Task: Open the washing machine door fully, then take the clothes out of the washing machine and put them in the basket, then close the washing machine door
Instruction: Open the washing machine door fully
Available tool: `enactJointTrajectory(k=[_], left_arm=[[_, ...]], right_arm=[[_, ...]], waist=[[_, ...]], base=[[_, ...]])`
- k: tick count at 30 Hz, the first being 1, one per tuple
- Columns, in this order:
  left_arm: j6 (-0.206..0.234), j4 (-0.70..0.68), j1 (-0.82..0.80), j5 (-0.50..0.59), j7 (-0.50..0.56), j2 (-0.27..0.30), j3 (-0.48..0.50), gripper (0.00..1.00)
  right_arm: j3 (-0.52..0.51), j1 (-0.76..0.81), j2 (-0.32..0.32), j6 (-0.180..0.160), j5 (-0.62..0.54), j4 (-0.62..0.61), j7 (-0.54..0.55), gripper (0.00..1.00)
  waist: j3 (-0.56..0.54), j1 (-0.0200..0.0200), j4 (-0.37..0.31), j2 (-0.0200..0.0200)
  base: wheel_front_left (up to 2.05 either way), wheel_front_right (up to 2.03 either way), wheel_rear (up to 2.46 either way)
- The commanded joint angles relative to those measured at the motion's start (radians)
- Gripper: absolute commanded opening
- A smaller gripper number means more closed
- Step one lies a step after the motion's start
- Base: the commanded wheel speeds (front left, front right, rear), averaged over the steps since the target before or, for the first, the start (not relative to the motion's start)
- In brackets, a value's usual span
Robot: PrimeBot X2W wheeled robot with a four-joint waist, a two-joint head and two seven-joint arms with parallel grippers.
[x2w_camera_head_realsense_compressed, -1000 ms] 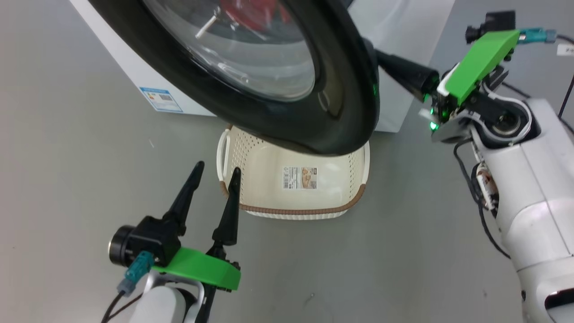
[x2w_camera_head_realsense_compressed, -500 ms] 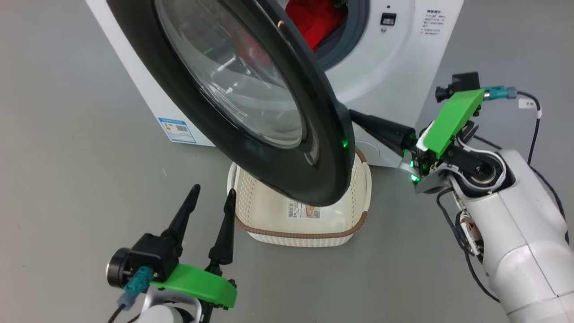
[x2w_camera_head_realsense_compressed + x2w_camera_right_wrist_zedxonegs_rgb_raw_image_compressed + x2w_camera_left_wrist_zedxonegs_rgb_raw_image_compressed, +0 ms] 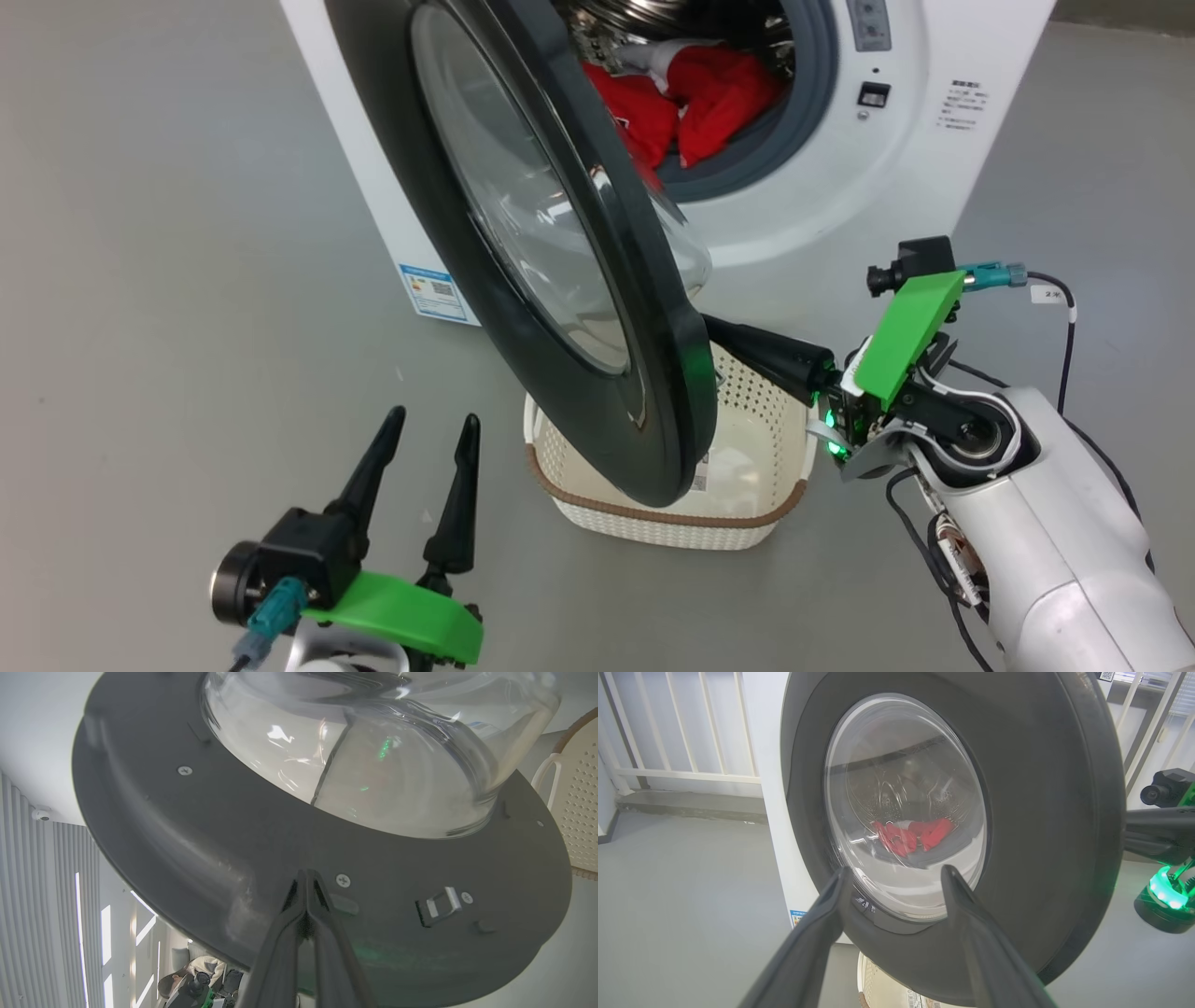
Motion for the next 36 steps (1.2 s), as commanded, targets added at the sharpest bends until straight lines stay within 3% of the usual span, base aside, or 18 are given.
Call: enactJointTrajectory(k=[1, 21, 36], left_arm=[[0.011, -0.030, 0.005, -0.005, 0.003, 0.018, 0.032, 1.00], [0.029, -0.057, 0.040, -0.020, 0.017, 0.032, 0.023, 1.00], [0.065, -0.106, 0.070, -0.036, -0.003, 0.040, 0.051, 1.00]], right_arm=[[0.023, 0.002, 0.022, 0.008, 0.010, -0.036, -0.001, 0.00], [0.130, 0.039, 0.022, 0.008, 0.079, -0.042, -0.024, 0.00], [0.243, -0.023, 0.022, 0.008, 0.150, -0.024, -0.039, 0.00]], waist=[[-0.017, 0.0000, 0.024, 0.0000], [-0.058, 0.0000, 0.166, 0.0000], [-0.025, 0.0000, 0.187, 0.0000]], base=[[0.00, 0.00, 0.00], [0.00, 0.00, 0.00], [0.00, 0.00, 0.00]])
